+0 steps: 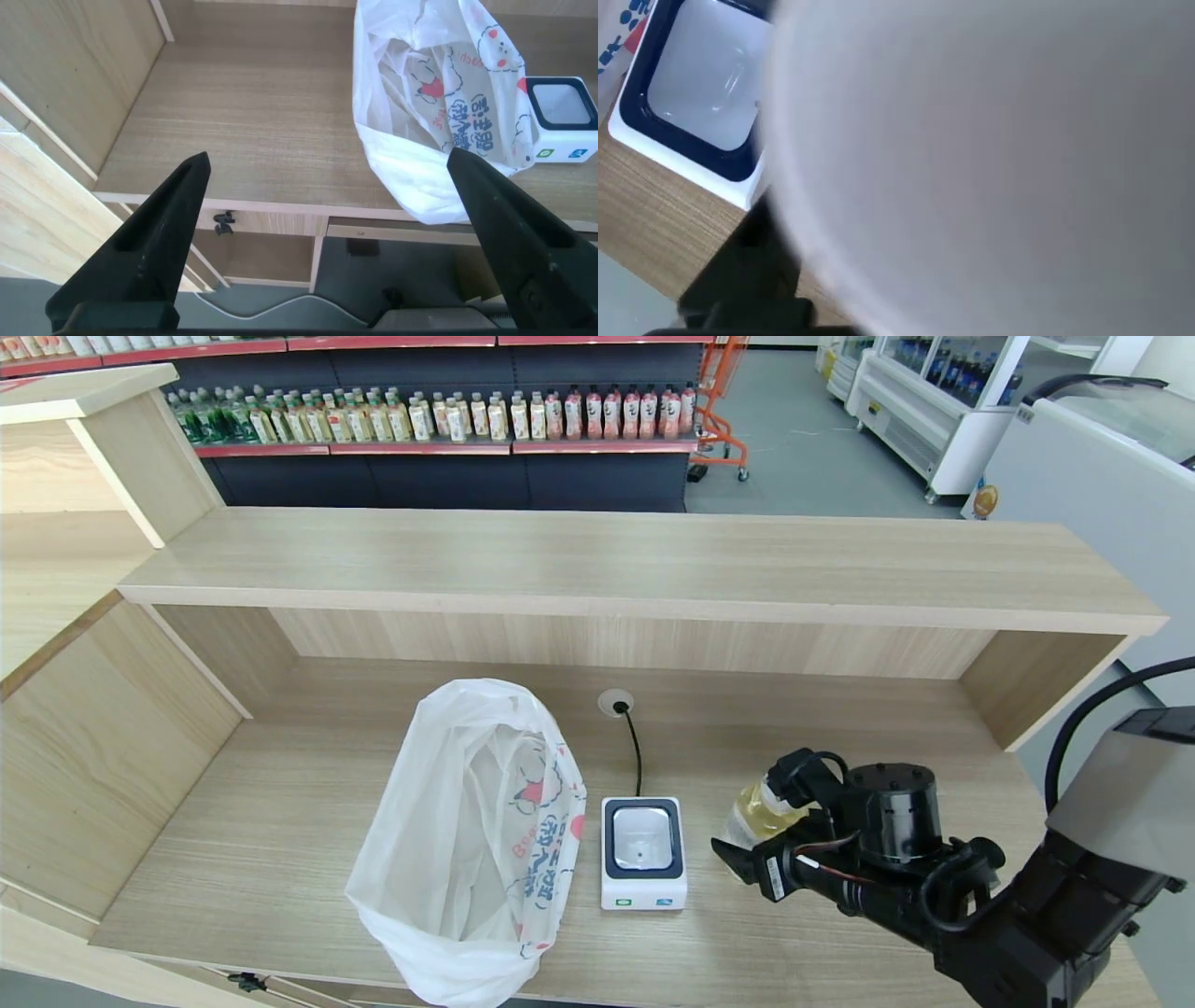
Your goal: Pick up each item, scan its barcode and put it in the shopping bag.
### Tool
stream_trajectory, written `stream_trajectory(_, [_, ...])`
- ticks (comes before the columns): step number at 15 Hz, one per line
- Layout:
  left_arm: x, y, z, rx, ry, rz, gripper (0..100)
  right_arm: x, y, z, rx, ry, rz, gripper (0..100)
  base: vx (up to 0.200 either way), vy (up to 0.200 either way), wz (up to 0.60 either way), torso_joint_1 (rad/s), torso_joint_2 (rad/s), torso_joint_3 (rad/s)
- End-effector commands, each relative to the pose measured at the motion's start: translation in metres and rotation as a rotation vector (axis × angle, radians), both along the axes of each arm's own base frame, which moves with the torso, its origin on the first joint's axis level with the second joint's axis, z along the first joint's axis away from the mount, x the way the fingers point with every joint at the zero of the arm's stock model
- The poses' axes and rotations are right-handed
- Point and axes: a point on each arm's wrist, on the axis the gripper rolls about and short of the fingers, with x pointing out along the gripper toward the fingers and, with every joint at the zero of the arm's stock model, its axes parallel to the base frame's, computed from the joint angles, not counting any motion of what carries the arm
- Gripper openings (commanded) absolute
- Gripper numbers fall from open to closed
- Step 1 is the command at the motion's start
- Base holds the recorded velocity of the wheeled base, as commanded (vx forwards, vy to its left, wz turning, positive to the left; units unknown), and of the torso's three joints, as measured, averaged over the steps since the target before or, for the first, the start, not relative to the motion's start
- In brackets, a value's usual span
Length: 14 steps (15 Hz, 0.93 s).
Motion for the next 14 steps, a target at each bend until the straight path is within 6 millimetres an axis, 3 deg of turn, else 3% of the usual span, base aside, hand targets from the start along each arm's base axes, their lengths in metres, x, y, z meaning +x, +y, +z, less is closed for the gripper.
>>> stream_trajectory(1, [0.000, 0.000, 0.000, 0.000, 0.000, 0.001, 100, 0.002, 0.001, -0.003, -0.003, 0.005, 0.004, 0, 0.000, 0.000, 0.00, 0.000, 0.00, 0.000])
stream_trajectory(10, [0.000, 0.000, 0.000, 0.000, 0.000, 0.001, 100, 0.007, 0.002, 0.003, -0.015, -0.048, 0.012, 0, 0.000, 0.000, 0.00, 0.000, 0.00, 0.000])
stream_trajectory(14, [0.000, 0.000, 0.000, 0.000, 0.000, 0.001, 100, 0.002, -0.010, 0.039, 0.111, -0.090, 0.095, 0, 0.000, 0.000, 0.00, 0.000, 0.00, 0.000])
